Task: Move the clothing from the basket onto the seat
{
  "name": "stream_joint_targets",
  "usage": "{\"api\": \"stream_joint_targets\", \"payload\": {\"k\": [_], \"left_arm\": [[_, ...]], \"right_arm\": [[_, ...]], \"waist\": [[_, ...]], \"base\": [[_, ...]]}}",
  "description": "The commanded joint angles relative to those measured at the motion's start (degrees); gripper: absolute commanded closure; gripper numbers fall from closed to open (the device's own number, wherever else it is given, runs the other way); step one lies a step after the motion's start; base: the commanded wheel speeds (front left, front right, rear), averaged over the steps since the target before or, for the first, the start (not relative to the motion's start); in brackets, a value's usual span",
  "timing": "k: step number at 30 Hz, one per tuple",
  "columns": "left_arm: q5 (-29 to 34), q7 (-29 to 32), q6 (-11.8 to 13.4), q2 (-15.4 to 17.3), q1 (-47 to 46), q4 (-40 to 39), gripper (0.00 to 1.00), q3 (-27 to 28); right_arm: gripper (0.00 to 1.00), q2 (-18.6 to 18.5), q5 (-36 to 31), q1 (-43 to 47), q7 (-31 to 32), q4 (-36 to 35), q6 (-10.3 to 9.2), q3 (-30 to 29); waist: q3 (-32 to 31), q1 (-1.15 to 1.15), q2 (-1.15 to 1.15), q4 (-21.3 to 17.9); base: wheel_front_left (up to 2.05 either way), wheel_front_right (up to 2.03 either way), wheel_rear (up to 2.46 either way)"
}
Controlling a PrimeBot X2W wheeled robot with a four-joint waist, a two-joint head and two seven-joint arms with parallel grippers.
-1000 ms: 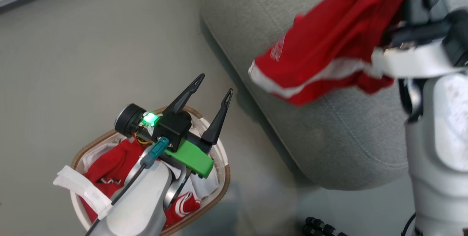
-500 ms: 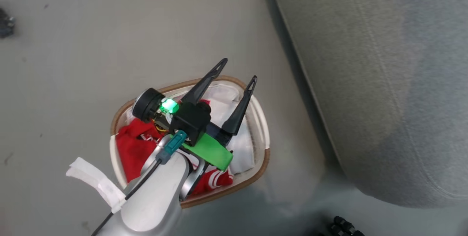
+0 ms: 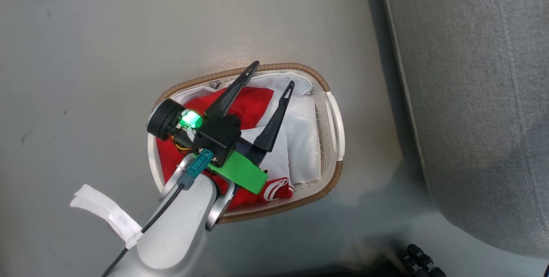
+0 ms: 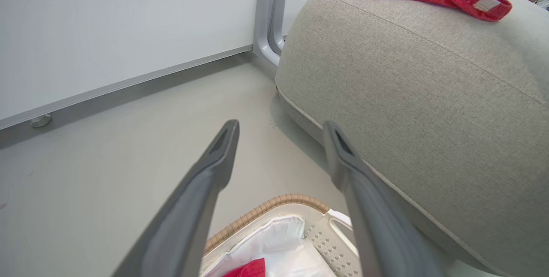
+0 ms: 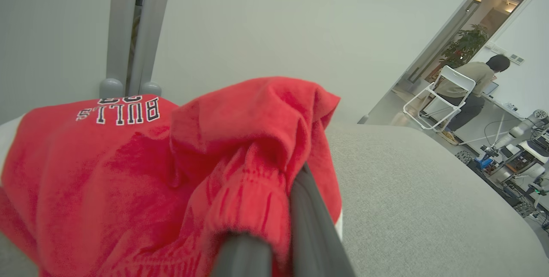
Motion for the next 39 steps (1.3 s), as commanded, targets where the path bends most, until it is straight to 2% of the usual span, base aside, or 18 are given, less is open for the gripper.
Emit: {"api": "stream_joint_targets", "payload": {"k": [1, 5, 7, 8, 9, 10, 22, 26, 32, 39], "left_arm": [[0.4, -0.1, -0.1, 0.4, -0.1, 0.1, 0.0, 0.2], [0.4, -0.1, -0.1, 1.2, 0.1, 0.4, 0.0, 0.2], [0.4, -0.1, -0.1, 1.4, 0.2, 0.6, 0.0, 0.3], [0.4, -0.1, -0.1, 1.5, 0.4, 0.7, 0.0, 0.4], [0.4, -0.1, -0.1, 1.5, 0.5, 0.8, 0.0, 0.5], [0.3, -0.1, -0.1, 1.6, 0.6, 1.0, 0.0, 0.8], [-0.8, 0.0, -0.1, 1.2, 2.4, 1.3, 0.0, 4.0], [-1.3, -0.1, -0.1, 0.7, 3.7, 1.1, 0.0, 5.9], [-2.3, 0.0, -0.1, -0.8, 6.4, 0.7, 0.0, 9.6], [-3.0, 0.0, 0.1, -2.4, 10.6, 0.2, 0.0, 14.8]], "right_arm": [[1.0, 0.0, -0.2, 0.9, 0.0, 0.1, -0.1, -0.1], [1.0, 1.9, -0.2, 2.6, 0.0, 1.0, -0.1, 0.8], [0.68, 2.6, -0.1, 3.3, 0.0, 1.6, -0.1, 1.4], [0.46, 3.0, 0.2, 3.8, 0.0, 2.0, -0.1, 2.0], [0.04, 3.2, 0.4, 4.2, 0.0, 1.9, -0.1, 2.4], [0.0, 3.7, 0.7, 4.9, 0.0, 2.1, -0.1, 3.1], [0.0, 6.6, 4.6, 14.0, 0.0, 0.4, -0.1, 10.0], [0.0, 6.0, 5.1, 16.1, 0.0, -0.8, -0.1, 12.5], [0.0, 5.1, 5.8, 16.7, 0.0, -2.4, -0.1, 15.9], [0.0, 6.4, 8.0, 16.3, 0.0, -3.2, -0.09, 21.3]], "waist": [[0.1, -0.01, 0.0, -1.2], [-0.3, -0.01, 0.0, -3.0], [-0.6, -0.01, 0.0, -3.7], [-0.9, -0.01, 0.0, -4.0], [-1.1, -0.01, 0.0, -4.3], [-1.4, -0.01, 0.0, -4.7], [-7.2, -0.01, 0.0, -6.8], [-10.2, -0.01, 0.0, -6.6], [-15.6, -0.01, 0.0, -4.7], [-22.2, -0.01, 0.0, -0.3]], "base": [[0.0, 0.0, 0.0], [0.0, 0.0, 0.0], [0.0, 0.0, 0.0], [0.0, 0.0, 0.0], [0.0, 0.0, 0.0], [0.0, 0.0, 0.0], [0.0, 0.0, 0.0], [0.0, 0.0, 0.0], [0.0, 0.0, 0.0], [0.0, 0.0, 0.0]]}}
